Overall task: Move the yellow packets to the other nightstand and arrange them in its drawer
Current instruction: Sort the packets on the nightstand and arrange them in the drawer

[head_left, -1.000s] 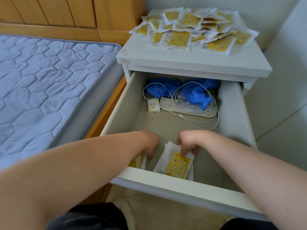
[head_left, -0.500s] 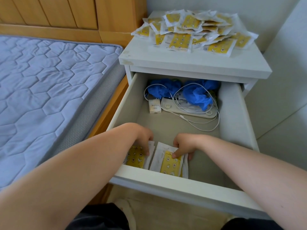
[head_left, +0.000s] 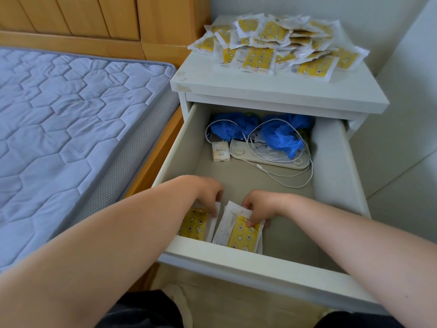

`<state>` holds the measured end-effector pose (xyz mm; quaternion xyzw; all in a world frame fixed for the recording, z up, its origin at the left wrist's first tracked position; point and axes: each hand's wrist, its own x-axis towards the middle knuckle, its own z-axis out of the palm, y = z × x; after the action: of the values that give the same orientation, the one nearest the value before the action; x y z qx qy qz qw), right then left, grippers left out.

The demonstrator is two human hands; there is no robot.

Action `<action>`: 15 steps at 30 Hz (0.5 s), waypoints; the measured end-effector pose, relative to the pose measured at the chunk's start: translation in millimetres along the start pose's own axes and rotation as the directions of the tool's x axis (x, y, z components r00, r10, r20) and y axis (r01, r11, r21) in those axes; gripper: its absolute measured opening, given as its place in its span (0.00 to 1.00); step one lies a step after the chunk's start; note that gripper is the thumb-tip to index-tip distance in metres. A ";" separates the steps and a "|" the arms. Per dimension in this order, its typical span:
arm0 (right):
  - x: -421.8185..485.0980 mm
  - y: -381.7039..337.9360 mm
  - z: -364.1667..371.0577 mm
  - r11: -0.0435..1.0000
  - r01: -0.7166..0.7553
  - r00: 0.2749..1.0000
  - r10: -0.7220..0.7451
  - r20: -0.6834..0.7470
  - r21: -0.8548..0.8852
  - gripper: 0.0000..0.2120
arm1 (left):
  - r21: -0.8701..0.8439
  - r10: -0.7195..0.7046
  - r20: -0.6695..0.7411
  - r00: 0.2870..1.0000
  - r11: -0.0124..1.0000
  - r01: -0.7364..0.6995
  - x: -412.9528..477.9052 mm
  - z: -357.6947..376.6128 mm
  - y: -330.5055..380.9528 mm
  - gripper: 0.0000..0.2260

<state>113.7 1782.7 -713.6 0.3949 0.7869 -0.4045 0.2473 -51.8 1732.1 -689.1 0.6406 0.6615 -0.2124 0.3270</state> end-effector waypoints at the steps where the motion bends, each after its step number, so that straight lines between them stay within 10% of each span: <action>1: -0.4 -0.2 -0.6 1.000 0.005 1.000 -0.005 0.000 0.008 0.07 | -0.070 0.041 -0.038 0.998 0.997 -0.044 0.7 -0.6 1.3 0.21; 15: -2.6 6.2 -17.5 0.938 -0.068 0.997 0.079 -0.019 0.340 0.05 | -0.107 0.096 -0.043 0.994 0.989 -0.100 9.5 4.5 10.4 0.11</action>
<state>119.1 1798.4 -704.9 0.4672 0.6943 -0.5177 0.1778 -40.5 1736.6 -697.5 0.6575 0.6458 -0.1473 0.3590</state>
